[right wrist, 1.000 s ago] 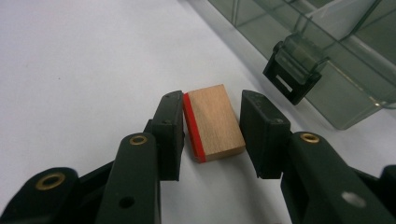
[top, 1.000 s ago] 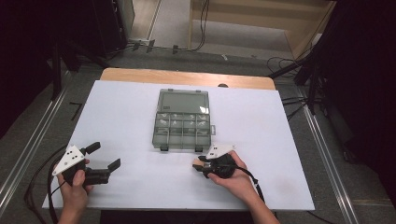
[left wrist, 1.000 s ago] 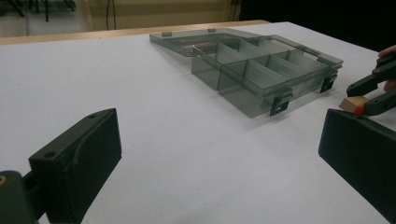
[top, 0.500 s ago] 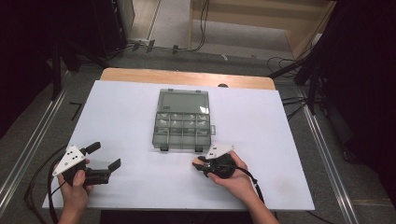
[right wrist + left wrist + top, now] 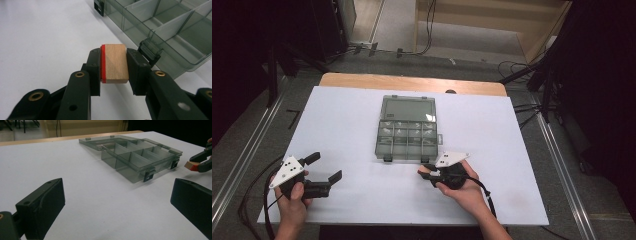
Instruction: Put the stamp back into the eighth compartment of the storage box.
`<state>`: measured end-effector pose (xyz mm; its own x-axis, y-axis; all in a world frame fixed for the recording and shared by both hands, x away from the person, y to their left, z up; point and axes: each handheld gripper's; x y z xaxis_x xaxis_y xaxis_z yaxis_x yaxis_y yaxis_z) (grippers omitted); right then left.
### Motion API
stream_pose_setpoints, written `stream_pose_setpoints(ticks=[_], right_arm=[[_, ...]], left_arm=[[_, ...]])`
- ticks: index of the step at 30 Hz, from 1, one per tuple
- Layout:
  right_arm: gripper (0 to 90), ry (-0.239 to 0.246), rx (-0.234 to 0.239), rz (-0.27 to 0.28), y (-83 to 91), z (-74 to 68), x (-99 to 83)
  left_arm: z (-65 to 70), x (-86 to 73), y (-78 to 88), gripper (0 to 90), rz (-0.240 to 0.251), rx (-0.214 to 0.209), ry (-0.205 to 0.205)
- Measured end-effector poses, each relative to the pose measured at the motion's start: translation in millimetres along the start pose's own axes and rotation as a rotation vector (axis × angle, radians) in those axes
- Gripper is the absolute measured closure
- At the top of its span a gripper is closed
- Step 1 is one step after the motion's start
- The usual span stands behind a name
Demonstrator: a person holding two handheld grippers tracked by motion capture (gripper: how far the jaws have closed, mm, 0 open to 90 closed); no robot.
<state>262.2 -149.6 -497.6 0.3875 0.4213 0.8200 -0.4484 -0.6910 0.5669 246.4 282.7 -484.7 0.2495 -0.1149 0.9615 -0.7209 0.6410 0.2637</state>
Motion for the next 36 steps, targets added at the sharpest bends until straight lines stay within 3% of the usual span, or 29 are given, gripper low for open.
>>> stream_pose_setpoints(ticks=[36], right_arm=[[64.9,-0.023,0.003,0.065,15.3,2.3,15.3]], left_arm=[[1.0,0.2,-0.9,0.0,-0.004,-0.002,-0.008]])
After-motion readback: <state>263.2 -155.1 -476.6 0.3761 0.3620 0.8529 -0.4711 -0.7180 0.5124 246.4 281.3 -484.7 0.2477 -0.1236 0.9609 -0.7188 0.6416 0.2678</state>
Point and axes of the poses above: each handheld gripper's, and its own axes: y roughly backward along the jaws, x roughly out of its top, z roughly to its right, and after that the axes turned 5 degrees about z, right-handed
